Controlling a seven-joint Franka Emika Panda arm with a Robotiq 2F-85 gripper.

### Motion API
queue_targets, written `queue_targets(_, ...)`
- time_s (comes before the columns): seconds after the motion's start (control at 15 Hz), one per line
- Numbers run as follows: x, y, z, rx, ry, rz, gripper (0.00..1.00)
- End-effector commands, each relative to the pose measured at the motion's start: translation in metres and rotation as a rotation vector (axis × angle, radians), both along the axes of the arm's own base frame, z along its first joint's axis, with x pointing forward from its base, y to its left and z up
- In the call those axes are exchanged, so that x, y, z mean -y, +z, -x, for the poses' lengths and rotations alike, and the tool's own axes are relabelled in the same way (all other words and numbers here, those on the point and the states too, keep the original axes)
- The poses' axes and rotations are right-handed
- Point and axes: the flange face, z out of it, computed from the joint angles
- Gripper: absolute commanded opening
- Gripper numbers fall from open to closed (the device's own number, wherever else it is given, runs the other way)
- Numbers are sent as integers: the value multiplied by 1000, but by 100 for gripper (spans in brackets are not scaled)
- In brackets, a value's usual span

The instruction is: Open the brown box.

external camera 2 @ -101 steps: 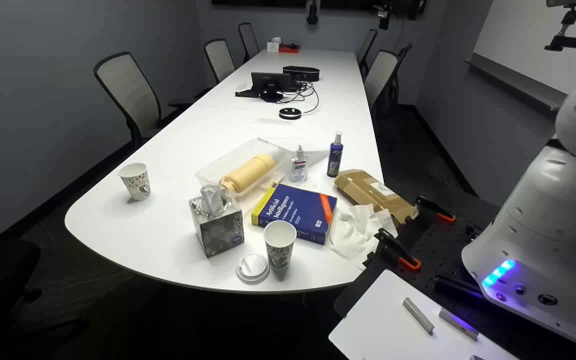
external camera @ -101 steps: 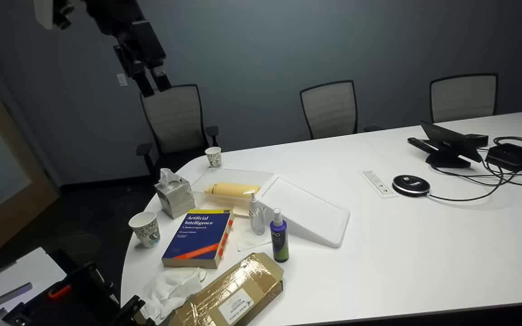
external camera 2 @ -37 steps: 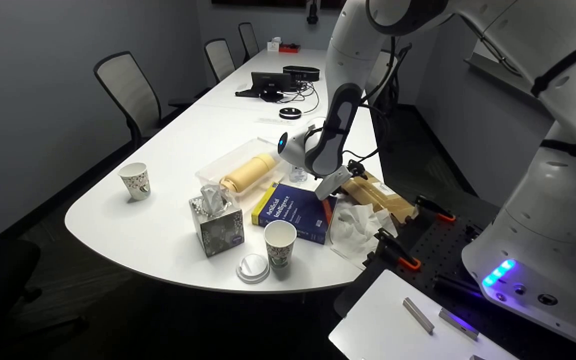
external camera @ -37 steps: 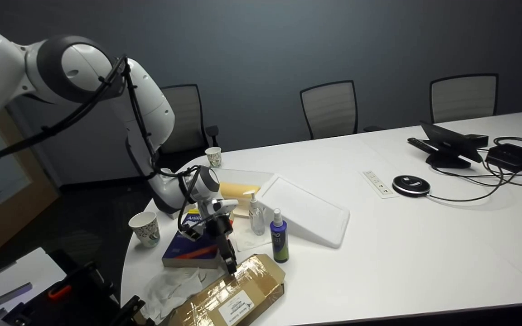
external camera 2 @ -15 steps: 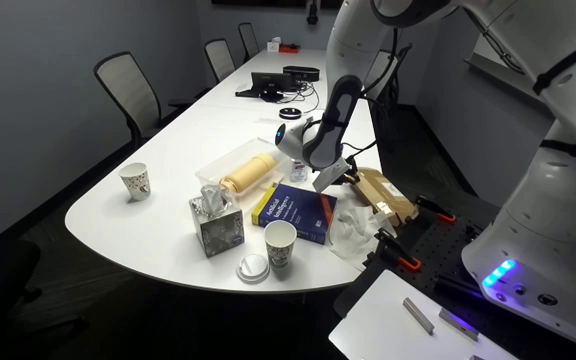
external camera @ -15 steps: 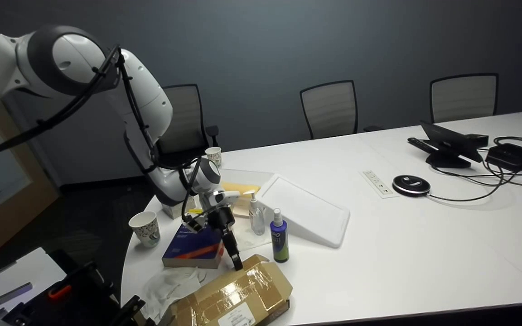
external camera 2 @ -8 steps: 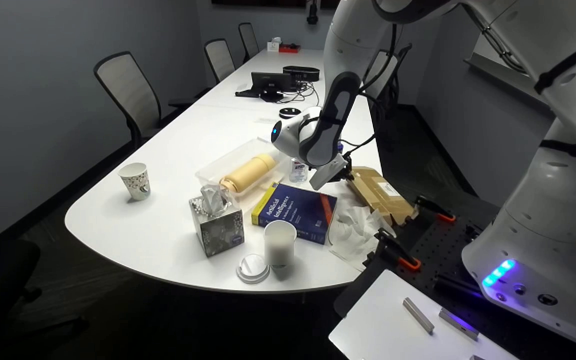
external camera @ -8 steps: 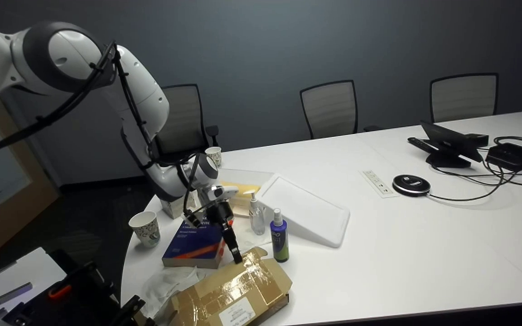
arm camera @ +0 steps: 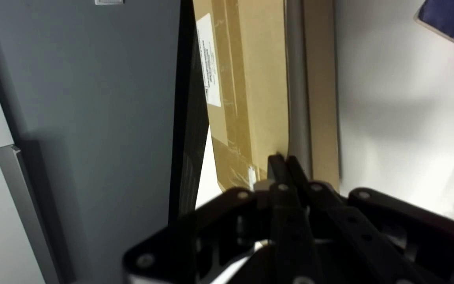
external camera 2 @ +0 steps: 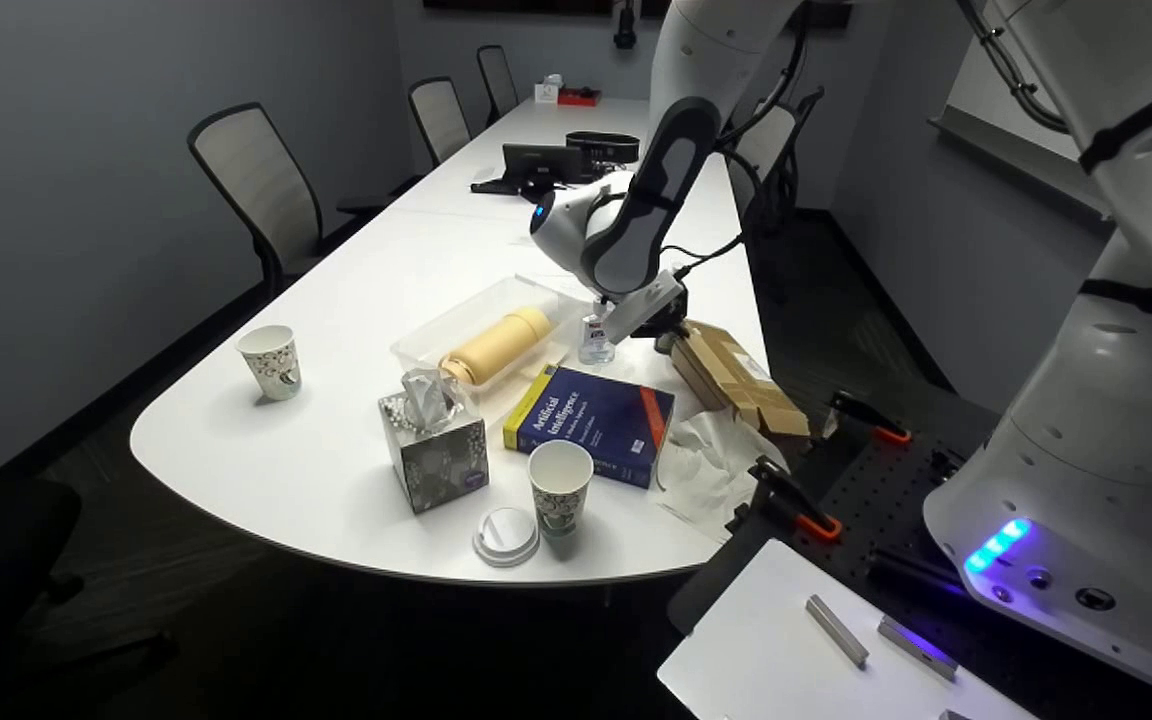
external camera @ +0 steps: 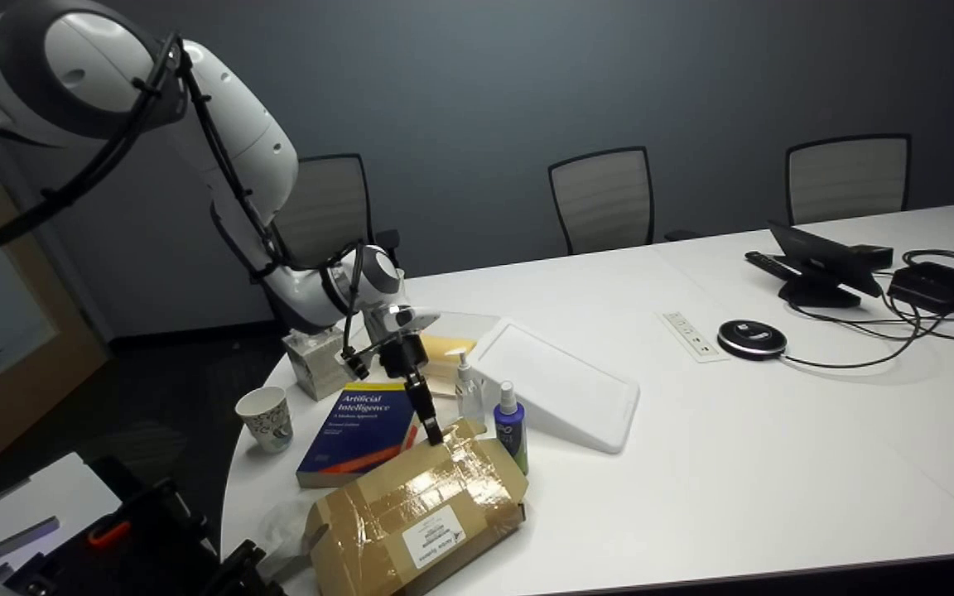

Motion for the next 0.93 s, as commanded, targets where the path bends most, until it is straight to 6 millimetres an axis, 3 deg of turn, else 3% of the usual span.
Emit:
queue_targets(0.0, 14, 22, 0, 6, -13, -111, 1)
queue_targets(0.53, 71, 34, 9, 112, -40, -420, 1)
queue_targets(0.87, 89, 58, 15, 144, -33, -501, 1)
